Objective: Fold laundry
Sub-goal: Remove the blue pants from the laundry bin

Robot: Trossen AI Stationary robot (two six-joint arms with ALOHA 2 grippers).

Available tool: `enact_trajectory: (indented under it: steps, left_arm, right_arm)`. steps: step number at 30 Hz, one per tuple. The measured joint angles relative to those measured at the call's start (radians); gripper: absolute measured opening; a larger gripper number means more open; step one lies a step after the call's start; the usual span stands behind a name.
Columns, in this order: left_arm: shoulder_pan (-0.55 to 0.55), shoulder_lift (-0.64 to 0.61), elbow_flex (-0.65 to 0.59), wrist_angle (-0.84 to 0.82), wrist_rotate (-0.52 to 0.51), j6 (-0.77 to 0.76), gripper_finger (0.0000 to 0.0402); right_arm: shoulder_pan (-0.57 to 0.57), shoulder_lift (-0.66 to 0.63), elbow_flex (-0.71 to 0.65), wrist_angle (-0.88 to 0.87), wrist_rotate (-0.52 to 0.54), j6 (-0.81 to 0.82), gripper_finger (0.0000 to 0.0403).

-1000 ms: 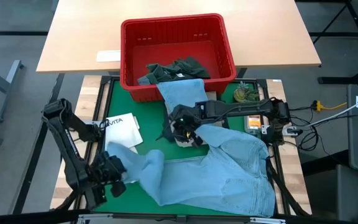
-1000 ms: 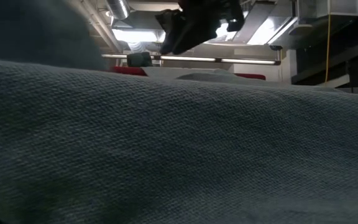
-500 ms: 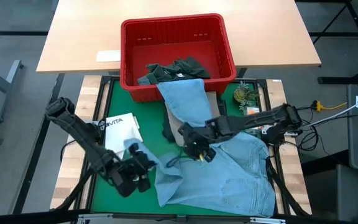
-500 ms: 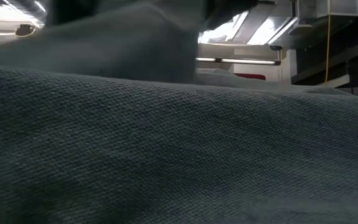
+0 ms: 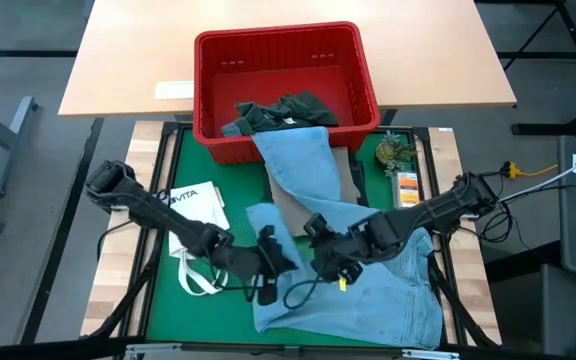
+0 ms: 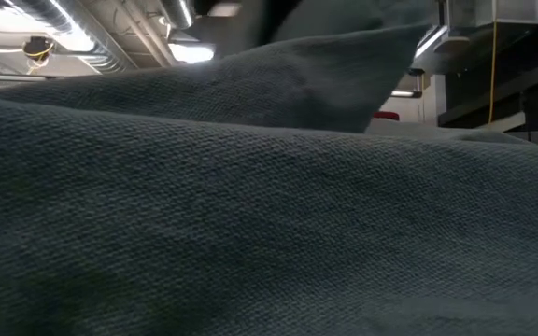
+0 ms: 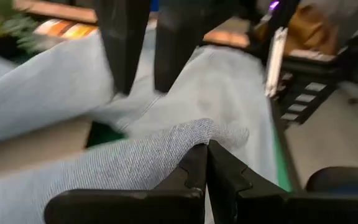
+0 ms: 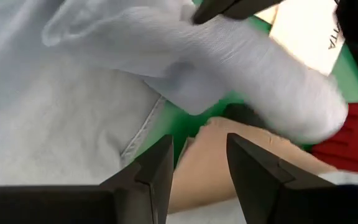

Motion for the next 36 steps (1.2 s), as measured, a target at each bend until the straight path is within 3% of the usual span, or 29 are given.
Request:
enact_trajectory:
  steps: [5,12,15,22,29,36]
  left_arm:
    - [0.053,0.086,0.0,0.184,0.141,0.051,0.0]
    - [0.093,0.206,-0.001,0.315,0.365,0.021,0.0003]
    - [0.107,0.239,-0.001,0.336,0.432,0.025,0.0027]
    - [0.13,0.256,-0.001,0.335,0.447,0.026,0.0118]
    - [0.172,0.151,-0.001,0.215,0.501,0.095,0.015]
    - [0.207,0.007,-0.001,-0.109,0.504,0.104,0.0151]
  right_arm:
    - [0.057,-0.003,0.0,-0.066,0.088,0.05,0.0149]
    - [0.092,-0.003,0.0,-0.153,0.099,0.167,0.0149]
    - [0.099,-0.003,0.0,-0.179,0.094,0.218,0.0149]
    - [0.096,-0.003,0.0,-0.185,0.09,0.248,0.0149]
    - [0.096,-0.003,0.033,-0.179,0.103,0.249,0.0149]
    - [0.084,0.004,0.032,-0.114,0.143,0.227,0.015]
